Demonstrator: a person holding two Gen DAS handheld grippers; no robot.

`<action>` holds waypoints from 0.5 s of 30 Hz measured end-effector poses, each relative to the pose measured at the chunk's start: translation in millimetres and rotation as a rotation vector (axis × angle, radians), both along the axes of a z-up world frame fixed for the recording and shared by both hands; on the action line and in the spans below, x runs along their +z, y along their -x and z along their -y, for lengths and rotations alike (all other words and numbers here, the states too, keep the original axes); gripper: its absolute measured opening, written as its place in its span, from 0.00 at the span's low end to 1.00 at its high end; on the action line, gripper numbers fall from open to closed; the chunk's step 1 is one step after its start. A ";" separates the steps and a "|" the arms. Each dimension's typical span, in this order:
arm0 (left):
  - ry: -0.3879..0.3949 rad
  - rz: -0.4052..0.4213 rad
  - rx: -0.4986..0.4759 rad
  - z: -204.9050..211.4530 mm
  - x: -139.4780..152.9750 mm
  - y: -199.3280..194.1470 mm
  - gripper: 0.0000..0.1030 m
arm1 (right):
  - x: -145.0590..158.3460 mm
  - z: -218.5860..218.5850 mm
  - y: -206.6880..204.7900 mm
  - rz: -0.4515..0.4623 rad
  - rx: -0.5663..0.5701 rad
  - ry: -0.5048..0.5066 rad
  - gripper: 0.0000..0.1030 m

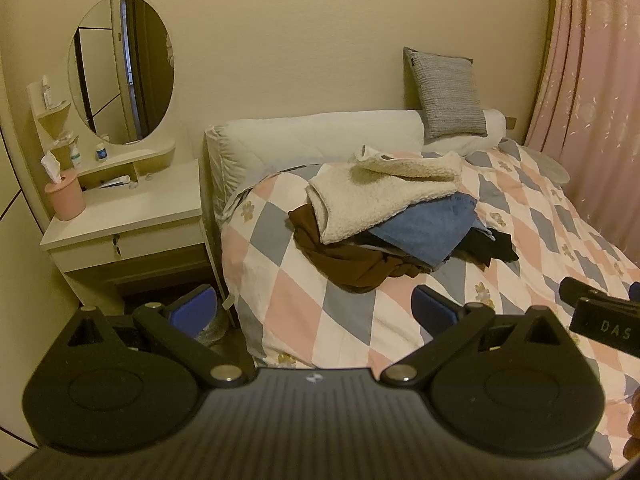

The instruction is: Fold clothes

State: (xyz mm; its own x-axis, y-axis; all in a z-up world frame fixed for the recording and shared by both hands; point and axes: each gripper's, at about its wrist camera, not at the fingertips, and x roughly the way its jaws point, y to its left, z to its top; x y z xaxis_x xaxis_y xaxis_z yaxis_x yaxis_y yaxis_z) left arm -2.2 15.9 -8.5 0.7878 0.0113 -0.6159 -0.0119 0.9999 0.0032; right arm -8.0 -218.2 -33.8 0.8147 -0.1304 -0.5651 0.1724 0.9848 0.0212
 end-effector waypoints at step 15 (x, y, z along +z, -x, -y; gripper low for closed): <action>0.001 0.000 0.024 -2.8 -3.9 0.7 1.00 | -5.8 -3.2 -5.5 -0.005 0.018 -0.019 1.00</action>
